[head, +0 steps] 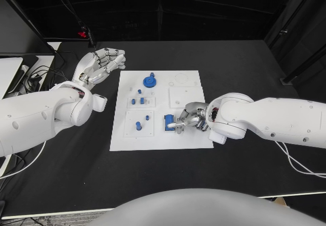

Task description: Assemble the parts on the task board

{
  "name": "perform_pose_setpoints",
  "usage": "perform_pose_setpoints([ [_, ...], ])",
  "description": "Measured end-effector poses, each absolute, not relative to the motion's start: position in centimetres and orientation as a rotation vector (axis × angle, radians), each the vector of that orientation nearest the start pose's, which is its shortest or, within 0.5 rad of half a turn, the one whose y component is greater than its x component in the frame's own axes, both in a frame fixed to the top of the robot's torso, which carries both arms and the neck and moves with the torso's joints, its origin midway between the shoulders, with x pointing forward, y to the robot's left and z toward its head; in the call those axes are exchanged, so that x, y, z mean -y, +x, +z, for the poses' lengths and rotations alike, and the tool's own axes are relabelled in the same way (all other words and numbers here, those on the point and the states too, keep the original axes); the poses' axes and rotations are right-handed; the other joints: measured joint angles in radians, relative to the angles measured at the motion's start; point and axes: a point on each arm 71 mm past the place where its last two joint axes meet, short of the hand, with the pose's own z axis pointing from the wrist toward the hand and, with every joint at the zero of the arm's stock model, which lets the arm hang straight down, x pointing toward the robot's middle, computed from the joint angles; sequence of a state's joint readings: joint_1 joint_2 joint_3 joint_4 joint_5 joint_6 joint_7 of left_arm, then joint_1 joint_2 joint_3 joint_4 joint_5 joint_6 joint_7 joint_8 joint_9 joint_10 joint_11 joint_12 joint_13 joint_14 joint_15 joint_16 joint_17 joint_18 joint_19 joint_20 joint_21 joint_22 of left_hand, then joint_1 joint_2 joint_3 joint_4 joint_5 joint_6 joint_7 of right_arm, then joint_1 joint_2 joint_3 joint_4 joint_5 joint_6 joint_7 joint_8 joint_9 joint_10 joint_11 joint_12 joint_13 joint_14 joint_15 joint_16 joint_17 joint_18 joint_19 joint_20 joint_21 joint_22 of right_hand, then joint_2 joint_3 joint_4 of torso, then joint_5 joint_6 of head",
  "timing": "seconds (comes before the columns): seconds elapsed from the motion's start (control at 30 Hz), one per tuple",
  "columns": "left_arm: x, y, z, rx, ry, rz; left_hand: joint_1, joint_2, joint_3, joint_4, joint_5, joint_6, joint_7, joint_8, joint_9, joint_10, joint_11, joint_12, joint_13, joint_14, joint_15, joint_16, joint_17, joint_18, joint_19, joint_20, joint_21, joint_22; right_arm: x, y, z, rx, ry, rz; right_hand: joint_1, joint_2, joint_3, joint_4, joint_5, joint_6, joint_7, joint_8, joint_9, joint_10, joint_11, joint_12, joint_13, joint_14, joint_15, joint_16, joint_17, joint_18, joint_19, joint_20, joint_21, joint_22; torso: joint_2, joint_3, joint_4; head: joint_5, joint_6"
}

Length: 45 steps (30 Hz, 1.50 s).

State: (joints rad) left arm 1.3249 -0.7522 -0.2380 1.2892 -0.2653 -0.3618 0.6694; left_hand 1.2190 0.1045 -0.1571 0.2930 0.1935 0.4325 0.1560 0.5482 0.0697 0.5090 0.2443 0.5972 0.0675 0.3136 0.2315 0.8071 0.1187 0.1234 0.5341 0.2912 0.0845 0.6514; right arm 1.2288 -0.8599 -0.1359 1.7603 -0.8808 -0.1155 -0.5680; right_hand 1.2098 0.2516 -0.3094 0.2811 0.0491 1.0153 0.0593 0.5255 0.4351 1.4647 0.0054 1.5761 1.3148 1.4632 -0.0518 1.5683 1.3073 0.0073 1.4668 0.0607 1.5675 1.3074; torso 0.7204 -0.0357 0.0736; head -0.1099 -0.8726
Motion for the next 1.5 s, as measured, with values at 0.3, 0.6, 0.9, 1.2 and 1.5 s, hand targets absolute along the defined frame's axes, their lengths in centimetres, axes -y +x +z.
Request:
perform_pose_setpoints([
  [0.3,-23.2,52.4,-17.2,-1.298,-0.563,-1.4,0.0,0.0,0.0,0.0,0.0,0.0,0.0,0.0,0.0,0.0,0.0,0.0,0.0,0.0,0.0,0.0,0.0,0.0,0.0,0.0,0.0,0.0,16.4,41.8,-22.6,-2.339,0.368,0.613,0.049,-0.016,0.023,-0.023,0.046,-0.017,-0.002,0.014,0.031,0.0,0.0,-0.002,0.003,-0.001,0.002,0.0,0.0,0.0,0.0,0.0,0.0,0.0,0.0,0.0,-0.0007,0.0,0.0],
  [0.6,-23.1,52.4,-17.2,-1.3,-0.564,-1.4,0.0,0.0,-0.003,-0.003,0.0,0.0,0.0,0.004,0.0,0.0,0.0,0.004,-0.001,0.0,0.0,0.008,-0.002,0.0,0.0,0.0,0.0,-0.001,17.2,41.1,-22.2,-2.326,0.382,0.623,0.073,-0.038,0.012,-0.029,0.077,-0.042,0.005,0.02,0.044,0.0,0.0,-0.002,0.003,0.002,-0.002,0.0,0.0,0.0,0.0,0.0,0.0,0.0,-0.001,0.0,-0.0012,-0.004,0.0],
  [0.9,-23.2,52.5,-17.3,-1.3,-0.564,-1.398,0.003,0.003,-0.003,-0.003,0.0,-0.002,-0.002,0.004,0.0,0.0,0.0,0.004,-0.001,0.0,0.0,0.008,-0.002,0.0,0.0,0.0,0.0,-0.001,21.2,39.9,-20.7,-2.173,0.446,0.681,0.078,-0.062,-0.025,-0.014,0.176,-0.151,0.045,-0.03,0.034,0.002,0.027,-0.002,0.001,0.003,0.011,0.0,0.0,0.0,-0.002,0.007,0.0,0.0,-0.002,-0.0016,-0.0014,-0.018,0.0],
  [1.2,-23.2,52.5,-17.3,-1.301,-0.565,-1.397,0.004,0.004,-0.003,-0.003,0.0,-0.004,-0.004,0.004,0.0,0.0,0.0,0.004,-0.001,0.0,0.0,0.008,-0.002,0.0,0.0,0.0,0.0,-0.001,24.2,39.1,-19.6,-2.077,0.385,0.662,0.048,-0.091,-0.04,0.001,0.165,-0.295,0.074,-0.02,0.036,0.002,0.052,-0.009,-0.007,0.002,0.038,0.0,0.0,0.0,0.0,0.033,0.0,0.0,-0.001,-0.0008,-0.0021,-0.042,0.0],
  [1.5,-23.2,52.5,-17.3,-1.302,-0.566,-1.396,0.004,0.004,-0.003,-0.003,0.0,-0.004,-0.004,0.004,0.0,0.0,0.0,0.004,-0.001,0.0,0.0,0.008,-0.004,0.0,0.0,0.0,0.0,-0.001,27.0,38.9,-19.9,-2.097,0.366,0.481,0.027,-0.074,-0.04,0.007,0.121,-0.312,0.077,0.091,0.076,0.002,0.059,-0.008,-0.004,0.002,0.045,0.0,0.001,0.0,0.0,0.04,0.0,0.0,0.0,0.0002,-0.0017,-0.059,0.0],
])
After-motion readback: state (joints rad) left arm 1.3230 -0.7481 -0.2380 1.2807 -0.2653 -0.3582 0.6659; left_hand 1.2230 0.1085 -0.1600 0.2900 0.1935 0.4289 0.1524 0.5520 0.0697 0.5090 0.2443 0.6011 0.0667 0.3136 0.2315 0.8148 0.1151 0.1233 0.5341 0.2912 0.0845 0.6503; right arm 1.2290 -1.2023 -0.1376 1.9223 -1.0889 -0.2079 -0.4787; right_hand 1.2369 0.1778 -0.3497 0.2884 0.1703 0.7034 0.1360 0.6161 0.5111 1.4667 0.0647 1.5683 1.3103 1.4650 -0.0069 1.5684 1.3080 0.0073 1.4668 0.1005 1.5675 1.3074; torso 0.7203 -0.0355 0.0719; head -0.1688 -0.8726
